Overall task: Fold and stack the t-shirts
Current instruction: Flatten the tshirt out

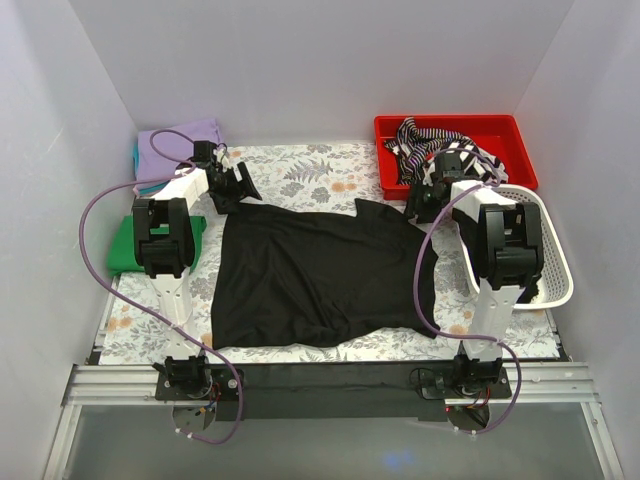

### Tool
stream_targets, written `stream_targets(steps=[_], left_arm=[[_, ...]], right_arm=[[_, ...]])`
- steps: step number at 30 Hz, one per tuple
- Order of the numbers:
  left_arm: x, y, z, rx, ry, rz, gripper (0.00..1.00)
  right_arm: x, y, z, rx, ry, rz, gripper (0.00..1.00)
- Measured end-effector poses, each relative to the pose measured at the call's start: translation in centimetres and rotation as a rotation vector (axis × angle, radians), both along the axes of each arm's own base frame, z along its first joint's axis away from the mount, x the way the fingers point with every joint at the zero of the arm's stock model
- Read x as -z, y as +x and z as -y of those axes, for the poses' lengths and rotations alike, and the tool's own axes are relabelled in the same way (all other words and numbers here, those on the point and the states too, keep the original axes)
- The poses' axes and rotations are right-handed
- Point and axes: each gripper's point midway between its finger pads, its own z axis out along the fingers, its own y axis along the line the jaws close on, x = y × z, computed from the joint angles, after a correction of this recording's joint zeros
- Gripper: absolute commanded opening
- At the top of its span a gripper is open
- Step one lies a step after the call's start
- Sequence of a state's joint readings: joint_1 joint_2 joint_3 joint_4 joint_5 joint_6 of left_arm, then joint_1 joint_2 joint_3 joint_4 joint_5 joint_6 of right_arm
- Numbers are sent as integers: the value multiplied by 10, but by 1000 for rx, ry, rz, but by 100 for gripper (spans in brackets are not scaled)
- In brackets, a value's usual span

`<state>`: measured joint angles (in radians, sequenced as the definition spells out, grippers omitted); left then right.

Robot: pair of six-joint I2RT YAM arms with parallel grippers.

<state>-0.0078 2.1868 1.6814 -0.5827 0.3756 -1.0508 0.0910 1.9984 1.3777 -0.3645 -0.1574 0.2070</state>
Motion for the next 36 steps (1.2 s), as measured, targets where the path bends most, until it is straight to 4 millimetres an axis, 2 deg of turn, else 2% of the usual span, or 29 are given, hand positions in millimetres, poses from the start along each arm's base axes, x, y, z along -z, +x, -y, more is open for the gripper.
stream_targets(steps=[7,9,12,13,16,21,25,27,28,29,30,32,33,36], left_arm=[[0,-1,2,7,-13,-3,79],[-1,-1,3,8,-15,-3,79],[-1,-2,3,10,-18,-4,79],[-1,-2,4,12,-21,-4,79],[-1,-2,5,16,-28,-5,78],[-1,-2,1,9,-31,-7,78],[0,-4,-8,-12,-28,-15,76],[1,-10,-13,-26,-14,-22,66],[1,-16,-15,-36,-6,-33,57],[1,-20,-18,-45,3,-39,35],[1,-27,-22,-60,18,-46,25],[0,-36,-28,-79,36,-54,13],[-3,-38,-30,-83,39,-54,13],[-5,-36,-36,-93,40,-42,40]], right_arm=[[-3,0,-47,-140,227,-12,54],[-5,2,-51,-157,252,-6,54],[-6,3,-55,-171,274,-4,40],[-6,4,-56,-172,278,-5,27],[-2,6,-58,-180,288,-3,2],[-7,11,-62,-192,305,27,1],[-22,7,-64,-221,263,85,1],[-39,-2,-64,-241,213,137,1],[-50,-8,-65,-251,185,169,1],[-59,-11,-64,-254,159,197,1],[-70,-15,-64,-260,133,231,1],[-86,-22,-62,-268,91,282,1],[-93,-23,-60,-266,74,301,1],[-93,-20,-55,-255,51,312,1]])
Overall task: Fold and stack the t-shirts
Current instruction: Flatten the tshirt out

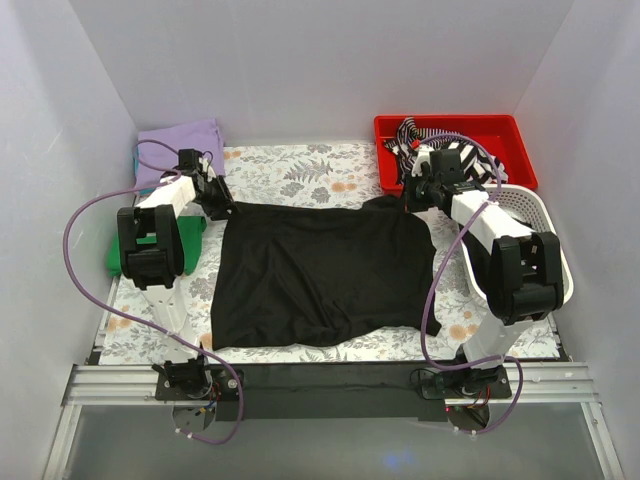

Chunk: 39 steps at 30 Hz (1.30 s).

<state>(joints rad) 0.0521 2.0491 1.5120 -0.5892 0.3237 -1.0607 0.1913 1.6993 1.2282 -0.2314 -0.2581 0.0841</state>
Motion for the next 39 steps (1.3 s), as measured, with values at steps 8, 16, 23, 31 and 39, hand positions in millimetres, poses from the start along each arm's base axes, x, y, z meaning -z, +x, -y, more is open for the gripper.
stream_targets(steps=[8,16,23,31,39], left_arm=[[-5,15,-10,-41,20,26,69],[9,42,-11,-37,15,34,54],[14,40,-10,-38,7,22,26],[11,39,4,4,-68,23,0],[14,40,7,13,-86,17,0]], right_arm=[[31,-3,-1,-13,-8,-78,1],[30,-4,-4,-27,7,-82,1],[29,-2,-4,-26,8,-78,1],[33,0,-5,-24,8,-87,1],[32,1,-4,-20,4,-84,1]])
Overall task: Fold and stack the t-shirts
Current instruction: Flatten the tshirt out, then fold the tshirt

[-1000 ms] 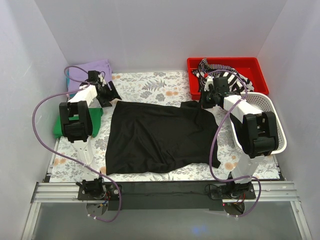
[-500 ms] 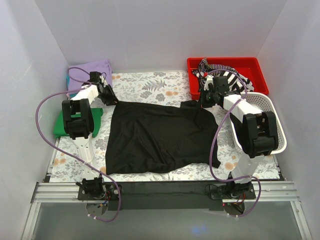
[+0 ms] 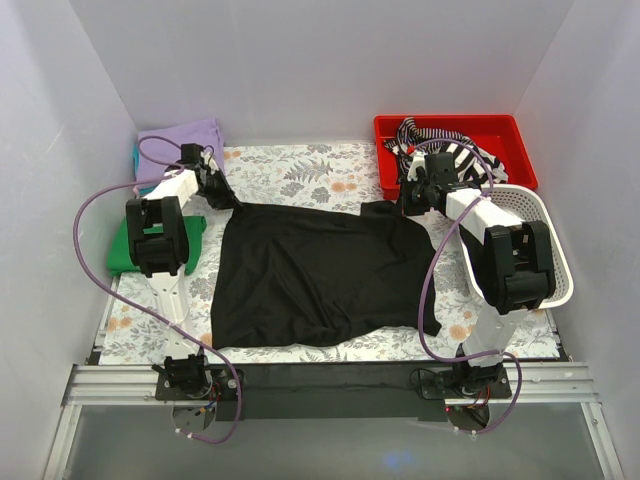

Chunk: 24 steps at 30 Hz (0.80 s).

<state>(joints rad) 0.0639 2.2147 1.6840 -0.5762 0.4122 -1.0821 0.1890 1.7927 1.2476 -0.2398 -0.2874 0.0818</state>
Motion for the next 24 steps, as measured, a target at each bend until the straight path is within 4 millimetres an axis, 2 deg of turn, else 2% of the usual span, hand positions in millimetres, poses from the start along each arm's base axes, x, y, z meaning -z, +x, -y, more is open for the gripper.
stream_targets(steps=[5,7,12,17,20,24], left_arm=[[-9,2,-4,-12,1,19,0],[-20,5,-8,-22,2,41,0],[-64,11,-24,-61,13,136,0],[-103,11,-50,-111,26,216,0],[-109,10,-62,-133,28,224,0],[-100,4,-67,-141,26,199,0]], right_arm=[[0,0,1,3,-4,1,1],[1,1,2,9,-11,2,1],[-5,3,8,33,-37,20,1],[-27,6,15,63,-58,79,1],[-39,7,17,76,-63,105,1],[-43,7,17,79,-64,114,1]])
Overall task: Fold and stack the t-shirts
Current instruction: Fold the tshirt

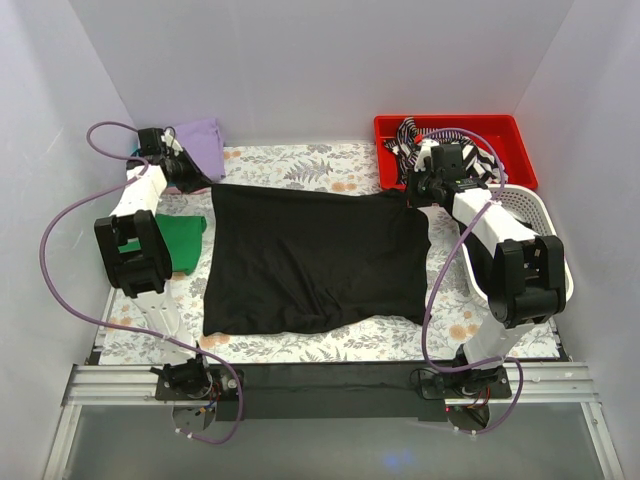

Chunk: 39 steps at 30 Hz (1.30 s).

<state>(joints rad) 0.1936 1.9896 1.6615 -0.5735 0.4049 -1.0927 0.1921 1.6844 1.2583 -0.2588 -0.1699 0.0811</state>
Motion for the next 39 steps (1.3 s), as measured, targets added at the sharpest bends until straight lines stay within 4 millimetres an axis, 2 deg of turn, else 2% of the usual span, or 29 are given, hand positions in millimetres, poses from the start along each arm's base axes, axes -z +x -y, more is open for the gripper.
stream_targets(steps=[7,11,14,17,22,28,32,35,36,37,38,39], left_arm=[[12,-22,9,17,-42,-43,0],[8,-45,17,30,-64,-48,0],[-1,-63,22,32,-69,-35,0],[-10,-75,25,34,-73,-18,0],[-7,-97,29,32,-75,-33,0],[21,-128,32,18,-75,-114,0],[44,-154,32,4,-66,-192,0],[58,-167,31,-6,-53,-235,0],[61,-170,31,-11,-48,-247,6],[64,-173,29,-16,-36,-257,29],[66,-175,27,-16,-21,-263,33],[67,-176,25,-25,-14,-268,35]], right_arm=[[-7,-7,-7,-33,33,1,1],[-17,-24,-12,-69,66,5,1],[-17,-38,-18,-98,78,-8,1],[-6,-56,-26,-129,72,-50,1],[21,-88,-35,-167,57,-149,1],[45,-124,-37,-161,33,-244,1],[52,-140,-34,-121,-20,-271,1],[57,-147,-33,-96,-40,-285,12],[60,-149,-31,-88,-46,-292,31],[63,-151,-30,-72,-50,-303,37],[67,-154,-27,-57,-63,-313,41],[71,-156,-24,-47,-77,-321,49]])
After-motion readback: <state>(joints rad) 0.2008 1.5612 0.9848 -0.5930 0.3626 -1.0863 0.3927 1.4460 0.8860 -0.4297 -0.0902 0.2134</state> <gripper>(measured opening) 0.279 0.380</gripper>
